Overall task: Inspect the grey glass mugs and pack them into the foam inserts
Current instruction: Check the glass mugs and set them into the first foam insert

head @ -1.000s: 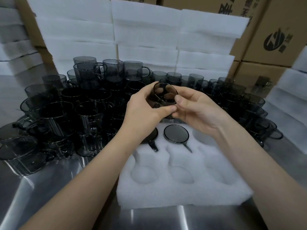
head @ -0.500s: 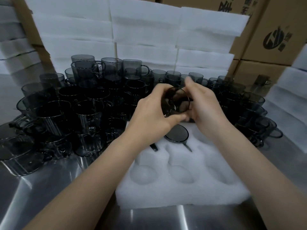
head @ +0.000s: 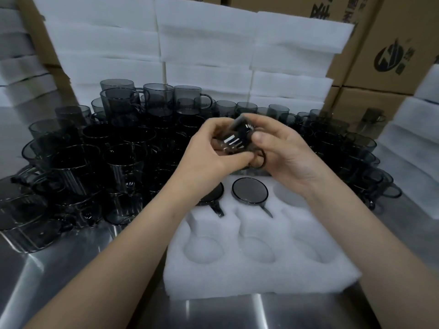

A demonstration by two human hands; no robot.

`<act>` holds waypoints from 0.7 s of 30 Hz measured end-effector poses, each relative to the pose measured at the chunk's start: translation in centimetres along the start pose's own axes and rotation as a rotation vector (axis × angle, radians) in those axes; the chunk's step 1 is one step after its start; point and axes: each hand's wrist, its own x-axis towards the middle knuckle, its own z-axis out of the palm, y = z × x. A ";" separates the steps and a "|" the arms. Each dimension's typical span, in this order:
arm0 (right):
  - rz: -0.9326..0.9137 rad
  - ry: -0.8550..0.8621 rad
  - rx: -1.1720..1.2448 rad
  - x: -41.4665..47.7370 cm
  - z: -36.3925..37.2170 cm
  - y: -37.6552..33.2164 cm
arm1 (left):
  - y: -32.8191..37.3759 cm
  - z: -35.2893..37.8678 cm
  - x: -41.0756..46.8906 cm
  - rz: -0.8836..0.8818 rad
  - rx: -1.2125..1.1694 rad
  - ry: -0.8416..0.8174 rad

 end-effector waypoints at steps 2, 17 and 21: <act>-0.002 0.043 -0.110 -0.2 0.2 0.2 | -0.1 0.0 -0.1 0.006 0.052 -0.058; 0.064 0.257 -0.114 -0.2 1.1 -0.5 | 0.2 0.2 -0.4 0.060 0.108 -0.107; 0.096 0.040 0.103 -0.3 0.7 -0.8 | 0.0 0.0 -0.2 0.055 -0.004 -0.064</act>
